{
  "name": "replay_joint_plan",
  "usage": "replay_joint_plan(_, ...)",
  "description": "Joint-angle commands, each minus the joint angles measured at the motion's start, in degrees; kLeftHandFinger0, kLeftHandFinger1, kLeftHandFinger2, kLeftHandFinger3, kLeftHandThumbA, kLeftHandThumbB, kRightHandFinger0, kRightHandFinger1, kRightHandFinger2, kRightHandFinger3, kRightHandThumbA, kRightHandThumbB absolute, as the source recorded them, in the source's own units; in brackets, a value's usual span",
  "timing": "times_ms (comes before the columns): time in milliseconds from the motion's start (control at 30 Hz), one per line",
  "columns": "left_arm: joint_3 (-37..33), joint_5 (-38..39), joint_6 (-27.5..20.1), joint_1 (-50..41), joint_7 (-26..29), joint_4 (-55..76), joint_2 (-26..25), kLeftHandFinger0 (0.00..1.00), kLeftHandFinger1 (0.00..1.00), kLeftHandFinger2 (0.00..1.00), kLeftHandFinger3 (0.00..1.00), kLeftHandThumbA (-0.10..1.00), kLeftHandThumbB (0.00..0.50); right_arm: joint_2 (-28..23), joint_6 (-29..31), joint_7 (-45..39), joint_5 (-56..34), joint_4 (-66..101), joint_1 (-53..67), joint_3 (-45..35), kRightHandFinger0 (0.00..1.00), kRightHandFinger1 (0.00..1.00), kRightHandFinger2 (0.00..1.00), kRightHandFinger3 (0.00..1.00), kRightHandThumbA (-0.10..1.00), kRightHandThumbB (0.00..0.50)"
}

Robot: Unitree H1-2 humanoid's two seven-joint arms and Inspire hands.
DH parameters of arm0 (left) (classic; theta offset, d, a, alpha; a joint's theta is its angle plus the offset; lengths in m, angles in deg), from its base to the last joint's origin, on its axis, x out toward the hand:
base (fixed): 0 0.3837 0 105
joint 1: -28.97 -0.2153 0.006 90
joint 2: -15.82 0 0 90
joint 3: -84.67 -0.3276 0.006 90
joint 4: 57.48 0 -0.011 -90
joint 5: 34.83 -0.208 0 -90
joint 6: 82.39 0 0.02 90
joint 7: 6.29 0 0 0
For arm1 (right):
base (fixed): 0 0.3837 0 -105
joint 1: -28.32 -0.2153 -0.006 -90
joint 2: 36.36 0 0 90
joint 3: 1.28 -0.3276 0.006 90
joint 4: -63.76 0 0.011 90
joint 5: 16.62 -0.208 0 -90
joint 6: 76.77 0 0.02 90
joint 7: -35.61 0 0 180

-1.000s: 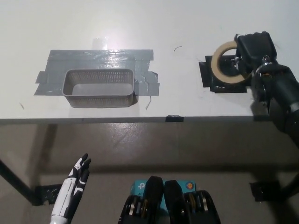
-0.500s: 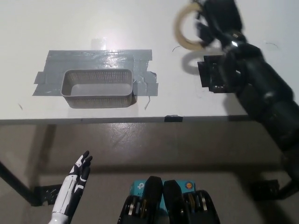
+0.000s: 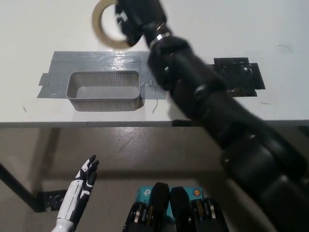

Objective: The robot picks the tape placed on the black area with right hand and places it in the small grey container.

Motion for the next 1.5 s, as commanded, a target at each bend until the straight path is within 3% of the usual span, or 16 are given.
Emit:
replay_joint_plan(0,-0.8,-1.5,-0.9,0.9,-0.3,2.4,-0.7,1.0,1.0,1.0,1.0,1.0,0.136,1.6,0.6,-0.3,-1.4,-2.1,-4.9,0.0,0.0,0.15,0.58,0.57,-0.1,0.218)
replay_joint_plan(33,-0.8,-1.5,-0.7,1.1,-0.2,2.5,-0.6,1.0,1.0,1.0,1.0,1.0,0.132,2.0,1.0,0.1,-1.2,-3.0,-4.8,0.3,0.0,0.12,0.54,0.35,-0.1,0.223)
replay_joint_plan(67,-0.8,-1.5,-0.7,1.2,-0.1,2.7,-0.6,1.0,1.0,1.0,1.0,1.0,0.125,2.3,1.2,0.4,-1.0,-3.7,-4.5,0.5,0.0,0.13,0.62,0.25,-0.1,0.223)
replay_joint_plan(167,-1.0,-1.8,-0.3,1.0,-0.3,3.4,-0.7,1.0,1.0,1.0,1.0,1.0,0.125,2.9,0.6,-1.0,-1.1,-5.4,-4.0,0.8,0.0,0.24,0.78,0.39,-0.1,0.227)
replay_joint_plan(267,-1.5,-2.8,1.2,1.5,-0.4,4.4,-0.7,1.0,1.0,1.0,1.0,1.0,0.131,3.2,-0.9,-2.7,-1.5,-6.6,-3.6,0.7,0.0,0.25,0.71,0.55,-0.1,0.25)
replay_joint_plan(400,-2.0,-3.2,2.3,1.5,-0.6,5.2,-0.7,1.0,1.0,1.0,1.0,1.0,0.12,3.2,-1.4,-3.3,-1.6,-6.9,-2.5,0.6,0.0,0.12,0.48,0.48,-0.1,0.272)
replay_joint_plan(533,-2.5,-3.0,2.4,1.4,-1.1,5.8,-0.9,1.0,1.0,1.0,1.0,1.0,0.107,3.4,-1.7,-2.7,-1.1,-7.0,-1.1,1.1,0.0,0.07,0.51,0.41,-0.1,0.26)
replay_joint_plan(600,-2.6,-3.2,2.8,1.6,-1.1,6.1,-0.9,1.0,1.0,1.0,1.0,1.0,0.11,3.4,-1.3,-1.7,-1.2,-7.0,-0.5,1.1,0.0,0.14,0.6,0.59,-0.1,0.221)
replay_joint_plan(667,-2.7,-3.3,2.6,2.0,-1.2,6.2,-1.0,1.0,1.0,1.0,1.0,0.99,0.109,3.4,-1.7,-2.7,-1.2,-7.0,-0.4,1.2,0.16,0.33,0.78,0.85,0.11,0.196)
replay_joint_plan(700,-2.8,-3.4,2.6,2.2,-1.2,6.1,-1.1,1.0,1.0,1.0,1.0,0.99,0.12,3.5,-1.8,-5.7,-2.8,-7.0,-0.6,-0.2,0.35,0.57,1.0,1.0,0.35,0.235)
replay_joint_plan(733,-2.8,-3.5,2.6,2.4,-1.2,6.0,-1.1,1.0,1.0,1.0,1.0,1.0,0.122,3.4,-1.8,-6.9,-3.5,-7.0,-0.8,-0.8,0.43,0.67,1.0,1.0,0.41,0.261)
replay_joint_plan(767,-2.9,-3.8,2.9,2.5,-1.2,6.2,-1.0,1.0,1.0,1.0,1.0,1.0,0.123,3.3,-1.2,-7.8,-3.9,-6.8,-0.7,-1.1,0.75,1.0,1.0,1.0,0.51,0.358)
replay_joint_plan(800,-3.1,-3.9,2.9,2.6,-1.3,6.2,-1.1,1.0,1.0,1.0,1.0,1.0,0.123,3.2,-0.9,-7.9,-3.8,-6.7,-0.5,-1.0,0.82,1.0,1.0,1.0,0.52,0.35)
replay_joint_plan(833,-3.1,-3.5,2.5,2.7,-1.4,6.1,-1.1,1.0,1.0,1.0,1.0,1.0,0.121,3.0,-0.1,-8.0,-4.4,-6.6,-0.1,-1.4,1.0,1.0,1.0,1.0,0.52,0.366)
replay_joint_plan(1167,-3.4,-4.0,2.5,3.7,-1.9,5.9,-1.0,1.0,1.0,1.0,1.0,0.96,0.109,1.8,1.1,-7.3,-3.8,-5.9,0.6,-0.3,1.0,1.0,1.0,1.0,0.77,0.351)
replay_joint_plan(1467,-2.9,-3.8,2.3,5.5,-1.7,5.2,-0.7,1.0,1.0,1.0,1.0,0.97,0.126,-4.1,9.9,-17.5,-13.9,6.5,-1.3,-9.7,1.0,1.0,1.0,1.0,1.0,0.465)
